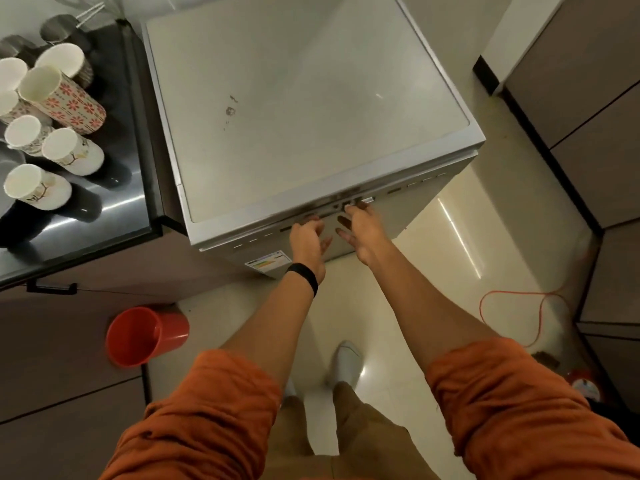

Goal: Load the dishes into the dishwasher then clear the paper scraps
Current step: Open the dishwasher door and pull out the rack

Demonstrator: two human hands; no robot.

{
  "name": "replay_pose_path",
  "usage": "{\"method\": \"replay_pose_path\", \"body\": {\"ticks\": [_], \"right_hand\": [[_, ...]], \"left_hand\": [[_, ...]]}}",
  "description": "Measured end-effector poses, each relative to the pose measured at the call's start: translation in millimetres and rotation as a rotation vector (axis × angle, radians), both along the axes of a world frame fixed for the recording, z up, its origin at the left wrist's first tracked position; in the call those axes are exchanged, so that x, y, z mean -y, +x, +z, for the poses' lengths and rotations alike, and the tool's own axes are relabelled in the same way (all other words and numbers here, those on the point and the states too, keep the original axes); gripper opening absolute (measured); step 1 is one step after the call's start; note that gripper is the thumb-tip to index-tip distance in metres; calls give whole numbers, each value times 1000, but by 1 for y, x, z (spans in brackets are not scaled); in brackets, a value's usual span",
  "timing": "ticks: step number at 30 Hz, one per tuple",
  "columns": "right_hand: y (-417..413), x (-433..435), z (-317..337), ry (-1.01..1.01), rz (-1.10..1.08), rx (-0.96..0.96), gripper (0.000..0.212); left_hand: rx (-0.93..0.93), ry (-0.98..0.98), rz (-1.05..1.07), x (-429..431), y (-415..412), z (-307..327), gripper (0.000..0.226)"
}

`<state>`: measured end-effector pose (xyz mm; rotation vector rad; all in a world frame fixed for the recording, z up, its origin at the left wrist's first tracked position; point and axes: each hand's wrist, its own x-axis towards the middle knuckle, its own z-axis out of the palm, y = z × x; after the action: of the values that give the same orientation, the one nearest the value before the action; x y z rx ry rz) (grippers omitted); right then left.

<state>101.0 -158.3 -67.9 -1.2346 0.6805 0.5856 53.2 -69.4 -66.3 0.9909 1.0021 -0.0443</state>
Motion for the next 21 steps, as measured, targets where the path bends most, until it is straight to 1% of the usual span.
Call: {"method": "replay_pose_path", "body": {"ticks": [1,3,6,9,11,14,16,18,19,20,21], "right_hand": [[5,-1,-2,84,-62,-28,30],[11,-1,-1,221,-162,-71,17],[13,1,-2,323,-230,-93,12],[10,2,-5,354,-230,-87,15],[10,1,-6,327,-236,-97,19],[1,5,-6,228,-220,-112,37],[-11,11,-9,157,-189,-104,44],[-25,18,-16,98,-155,-104,46],[-33,22,-21,69,-142,-111,47],[-41,25,-23,30,-140,-113,47],[-49,28,-27,-21,-151,-108,48]], "left_hand": [[7,-72,74,0,4,-1,16],[15,-165,173,0,10,1,16],[16,-230,222,3,14,4,16],[25,-233,220,5,13,5,15],[29,-228,214,5,9,5,13],[-2,-186,163,11,-3,2,6],[-70,-73,43,16,-18,1,13],[-127,80,-179,23,-34,6,22],[-121,209,-292,26,-41,11,23],[-79,409,-410,27,-45,14,22],[-1,664,-528,26,-48,17,21]]}}
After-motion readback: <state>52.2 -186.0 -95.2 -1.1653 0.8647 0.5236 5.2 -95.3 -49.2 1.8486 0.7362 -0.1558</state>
